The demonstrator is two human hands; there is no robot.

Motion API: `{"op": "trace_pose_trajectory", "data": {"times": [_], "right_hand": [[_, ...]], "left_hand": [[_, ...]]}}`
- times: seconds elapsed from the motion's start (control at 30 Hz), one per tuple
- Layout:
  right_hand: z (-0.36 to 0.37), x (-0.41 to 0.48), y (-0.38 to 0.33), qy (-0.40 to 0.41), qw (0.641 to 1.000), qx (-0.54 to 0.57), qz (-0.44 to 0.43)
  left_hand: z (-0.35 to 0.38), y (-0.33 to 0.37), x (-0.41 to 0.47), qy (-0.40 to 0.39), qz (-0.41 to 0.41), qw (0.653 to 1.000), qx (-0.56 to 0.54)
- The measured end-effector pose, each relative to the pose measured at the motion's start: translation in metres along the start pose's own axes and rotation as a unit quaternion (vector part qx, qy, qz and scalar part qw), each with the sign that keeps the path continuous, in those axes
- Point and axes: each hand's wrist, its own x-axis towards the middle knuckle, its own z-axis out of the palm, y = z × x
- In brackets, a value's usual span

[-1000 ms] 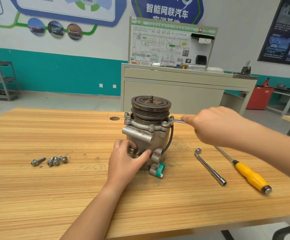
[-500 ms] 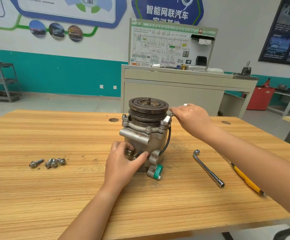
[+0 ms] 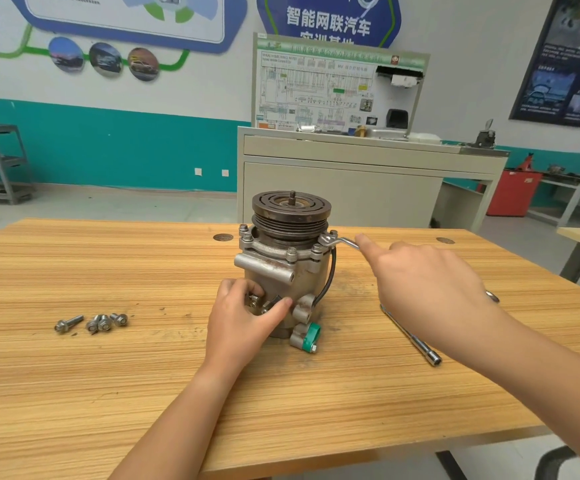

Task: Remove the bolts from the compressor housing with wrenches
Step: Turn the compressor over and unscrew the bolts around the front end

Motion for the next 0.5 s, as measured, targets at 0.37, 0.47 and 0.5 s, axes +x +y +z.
{"op": "trace_pose_trajectory", "data": {"times": [0.37,0.47,0.5], "right_hand": [[-0.026,0.016,-0.035,-0.127,0.985,-0.085,-0.081],[-0.023,0.02,-0.022,-0.091,0.984,-0.11,-0.107],[-0.021,0.022,-0.015,-0.078,0.985,-0.112,-0.106]], "left_hand": [[0.0,0.0,0.0,0.003,0.0,1.0,-0.011],[0.0,-0.001,0.0,0.0,0.001,1.0,-0.014],[0.0,-0.001,0.0,0.0,0.0,1.0,-0.014]]}}
